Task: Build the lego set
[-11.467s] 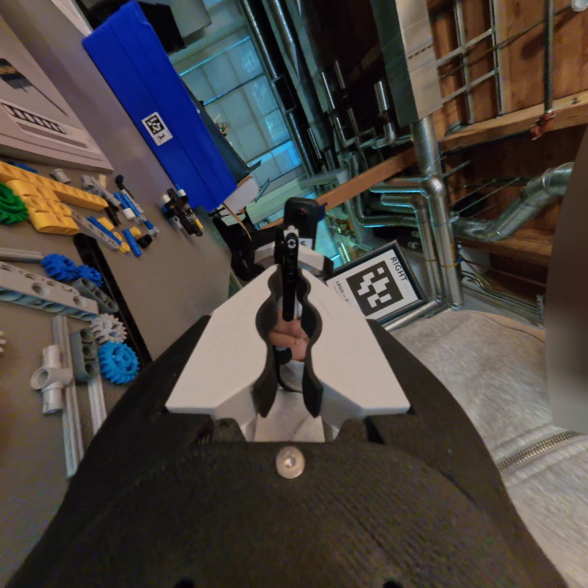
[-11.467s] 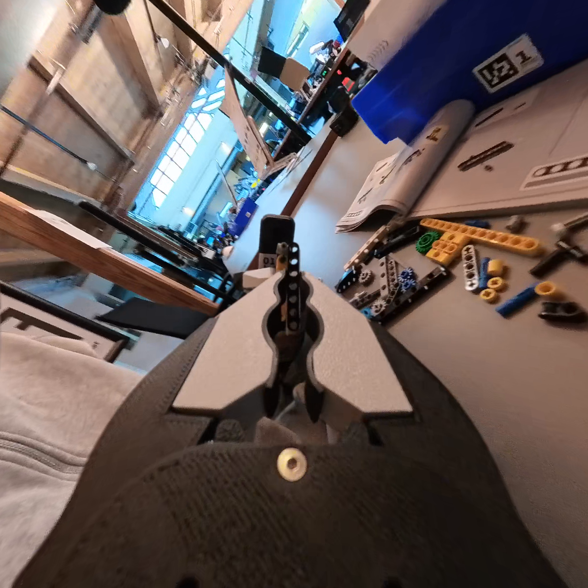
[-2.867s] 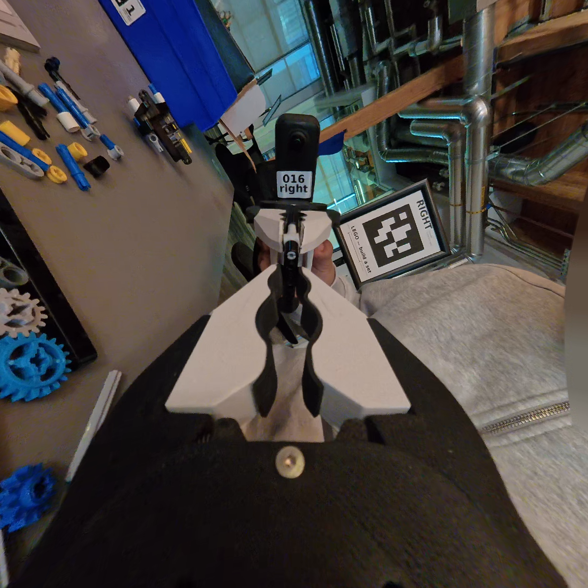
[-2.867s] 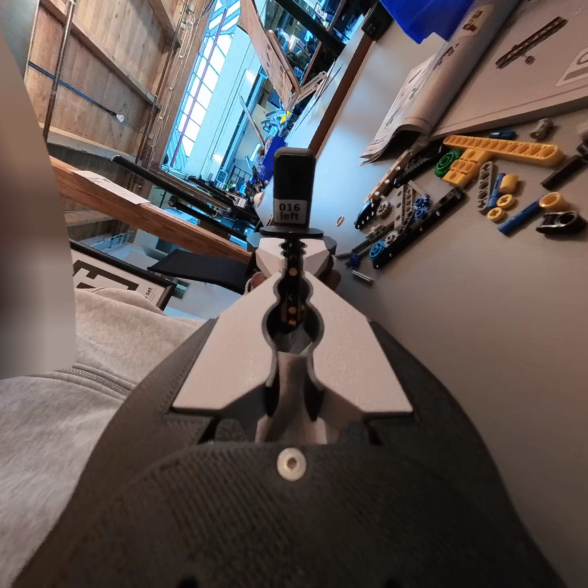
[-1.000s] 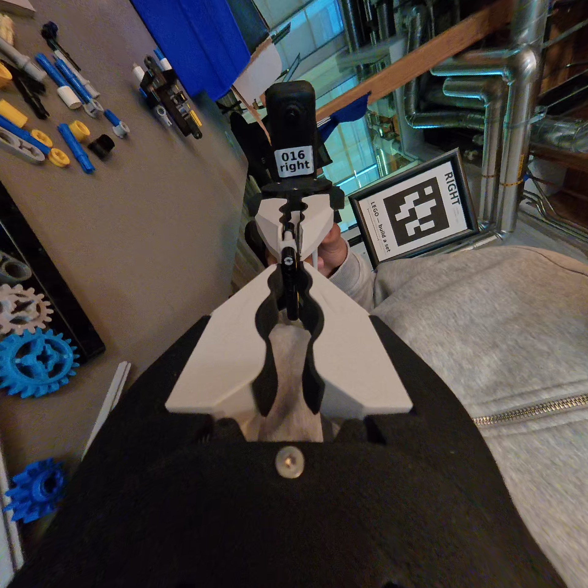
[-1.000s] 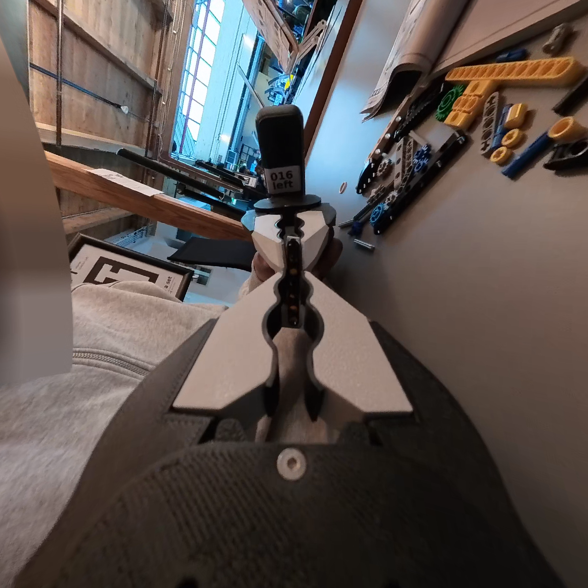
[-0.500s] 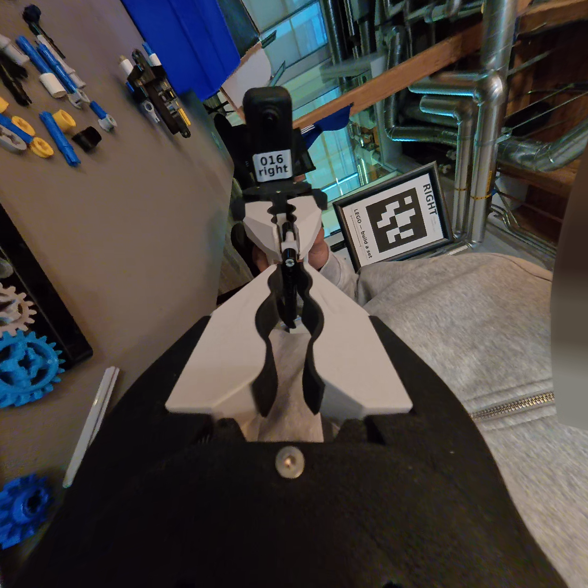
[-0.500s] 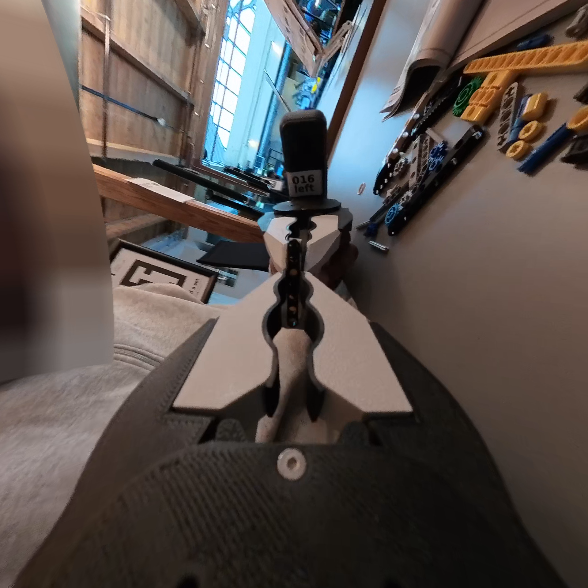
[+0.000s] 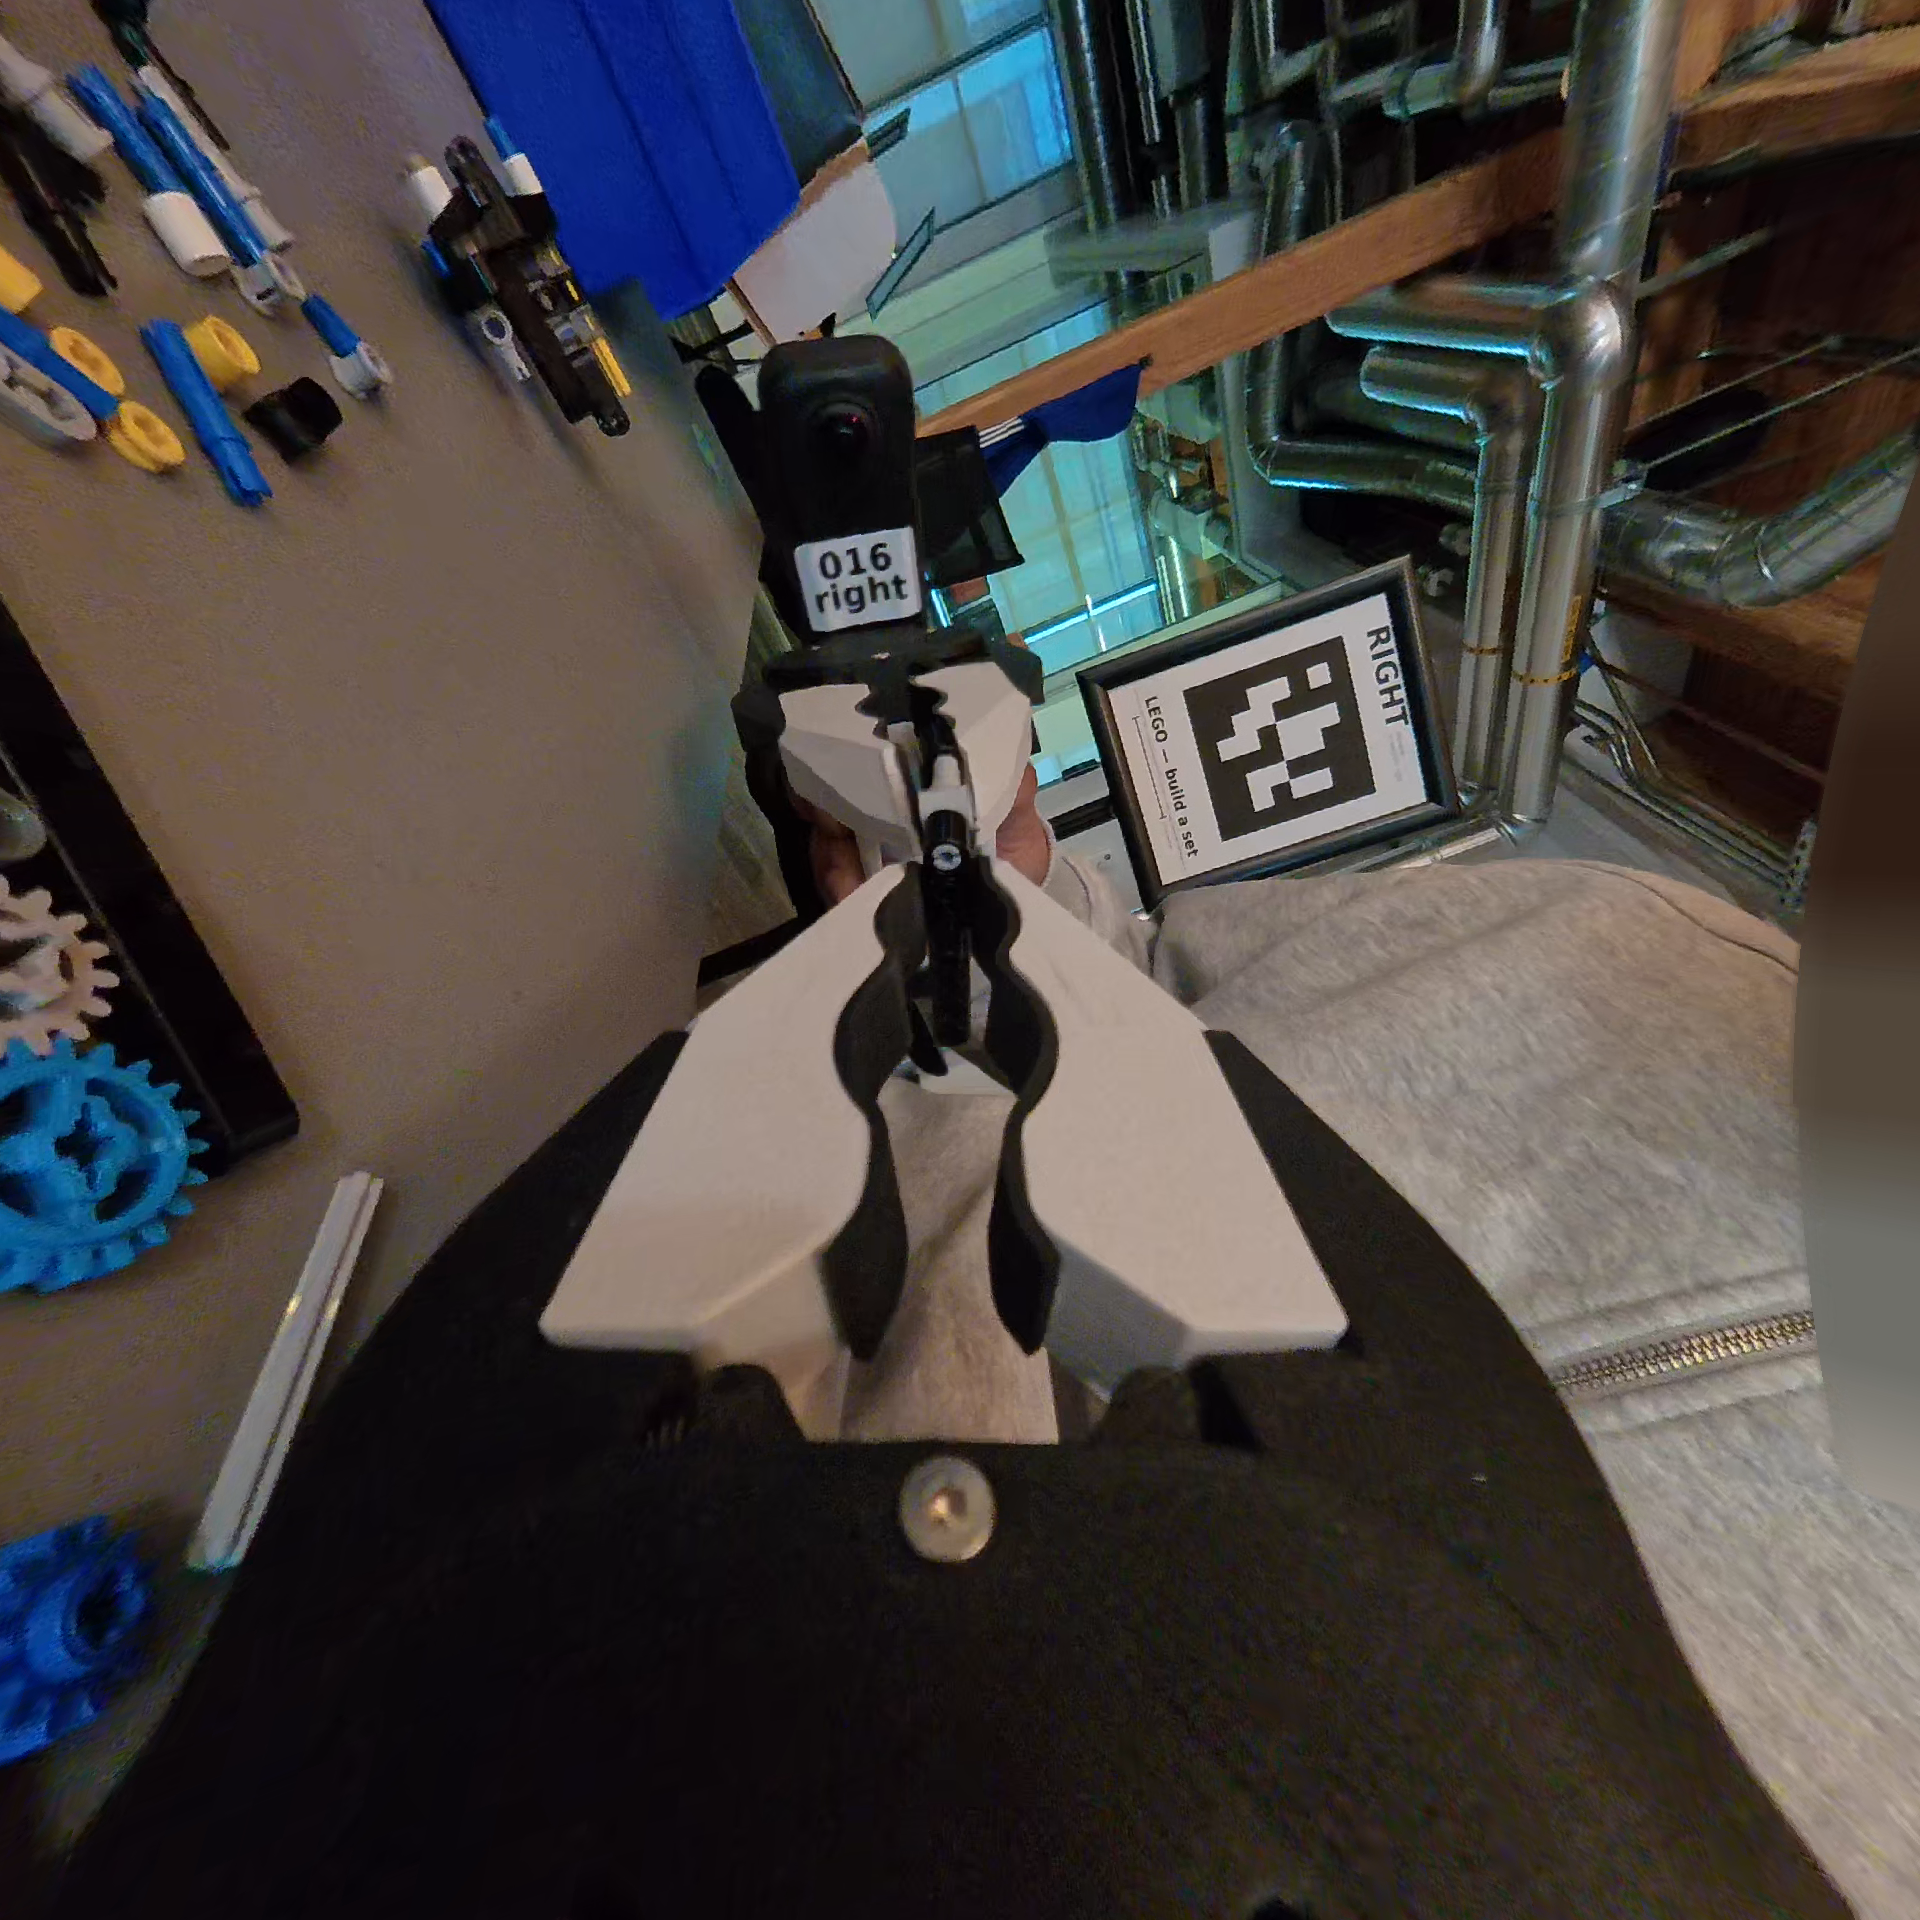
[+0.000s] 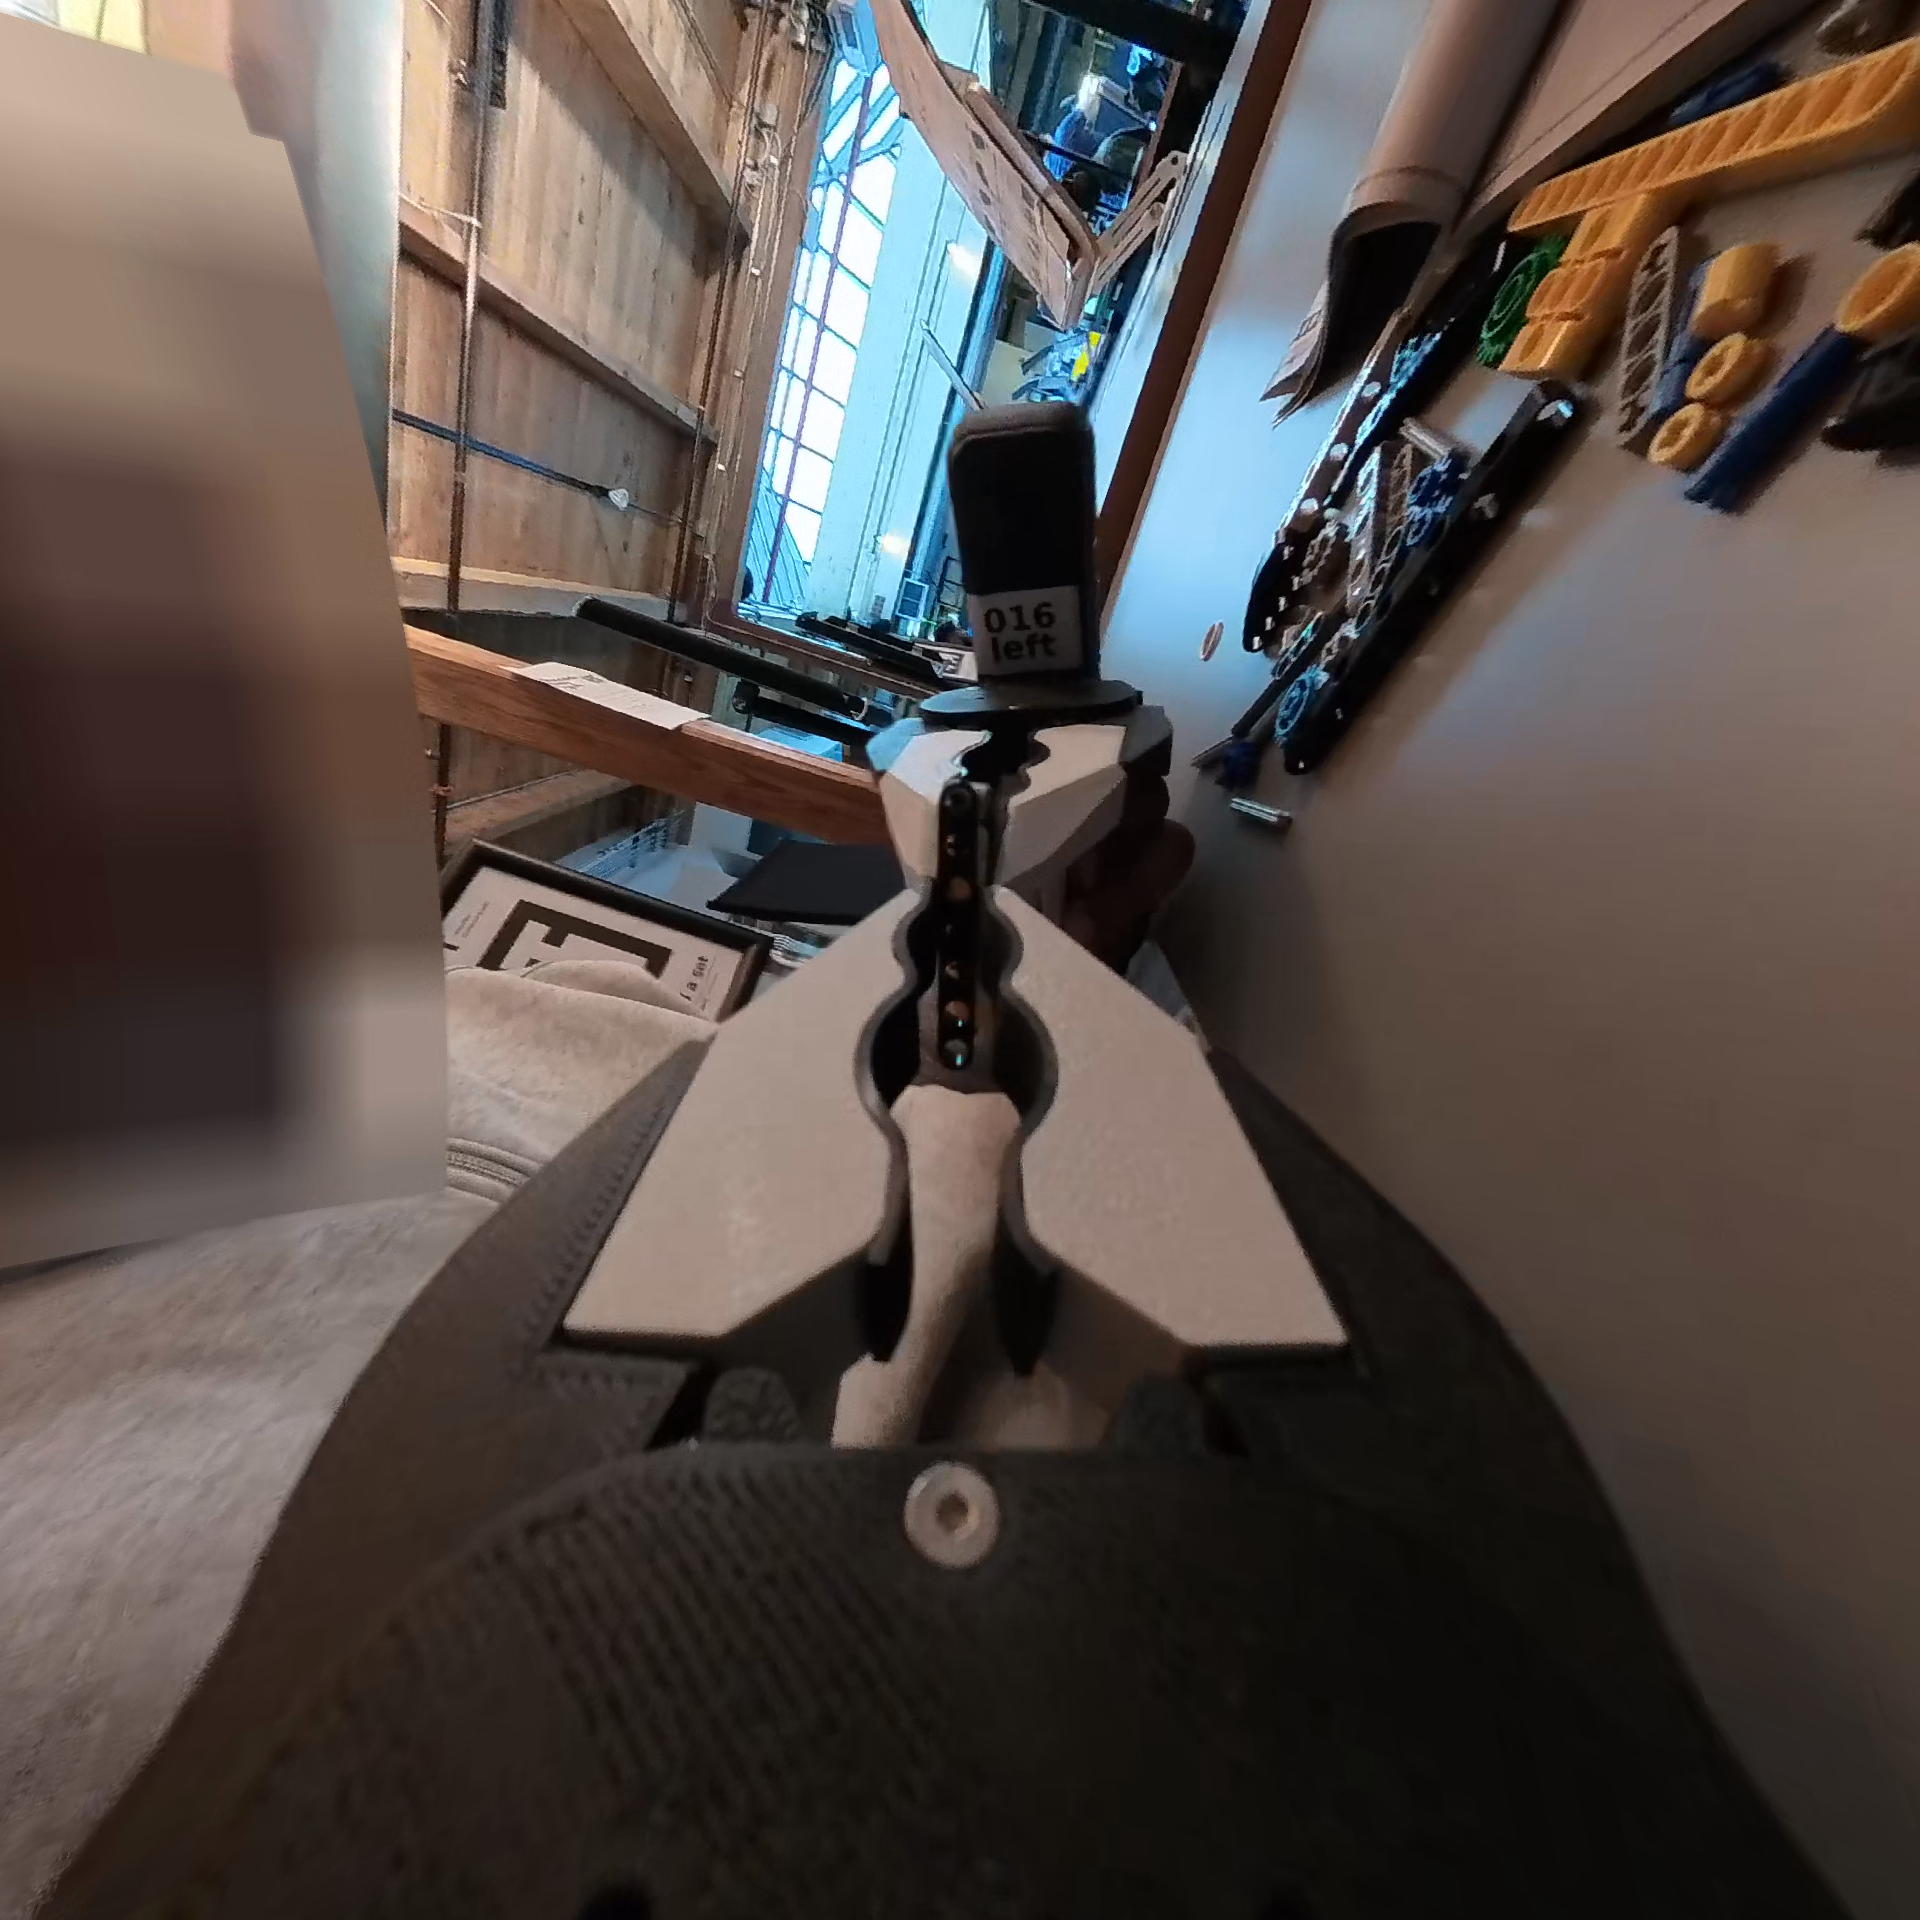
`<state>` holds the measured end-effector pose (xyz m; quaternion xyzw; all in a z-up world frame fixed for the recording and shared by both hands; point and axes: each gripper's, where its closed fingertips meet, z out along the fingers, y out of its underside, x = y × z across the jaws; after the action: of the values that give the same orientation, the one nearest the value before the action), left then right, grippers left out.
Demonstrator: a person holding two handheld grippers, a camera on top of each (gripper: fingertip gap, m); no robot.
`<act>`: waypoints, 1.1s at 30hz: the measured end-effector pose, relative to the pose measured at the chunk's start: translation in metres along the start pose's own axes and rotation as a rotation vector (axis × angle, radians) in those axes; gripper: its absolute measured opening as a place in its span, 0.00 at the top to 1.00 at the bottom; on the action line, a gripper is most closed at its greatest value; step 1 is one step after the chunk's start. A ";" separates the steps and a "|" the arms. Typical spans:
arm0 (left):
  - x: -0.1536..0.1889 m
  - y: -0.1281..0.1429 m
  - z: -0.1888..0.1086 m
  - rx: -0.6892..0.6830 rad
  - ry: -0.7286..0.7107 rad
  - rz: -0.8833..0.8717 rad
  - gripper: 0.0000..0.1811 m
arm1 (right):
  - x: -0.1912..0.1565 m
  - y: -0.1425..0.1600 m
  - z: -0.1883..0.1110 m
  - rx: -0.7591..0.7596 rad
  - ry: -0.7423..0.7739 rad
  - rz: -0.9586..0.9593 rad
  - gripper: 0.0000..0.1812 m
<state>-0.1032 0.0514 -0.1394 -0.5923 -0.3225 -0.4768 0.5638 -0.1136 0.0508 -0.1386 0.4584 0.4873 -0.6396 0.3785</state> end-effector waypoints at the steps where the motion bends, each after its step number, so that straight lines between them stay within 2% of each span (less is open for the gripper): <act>1: -0.001 0.001 0.000 -0.006 -0.007 0.002 0.95 | 0.001 0.001 0.000 -0.008 0.013 -0.013 0.98; 8: -0.002 0.005 0.000 -0.032 -0.017 -0.005 0.95 | 0.002 0.005 0.000 -0.089 0.110 -0.117 0.98; 15: -0.002 0.007 0.002 -0.049 -0.014 0.001 0.95 | 0.002 0.008 0.000 -0.162 0.128 -0.139 0.98; 20: -0.009 0.009 0.004 -0.068 -0.092 0.053 0.96 | 0.009 0.011 -0.004 -0.231 0.198 -0.185 0.98; 33: -0.001 0.018 0.004 -0.131 -0.044 0.094 0.96 | 0.002 0.022 -0.003 -0.363 0.134 -0.149 0.98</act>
<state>-0.0862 0.0530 -0.1466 -0.6527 -0.2749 -0.4567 0.5383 -0.0931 0.0481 -0.1465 0.3869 0.6512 -0.5358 0.3731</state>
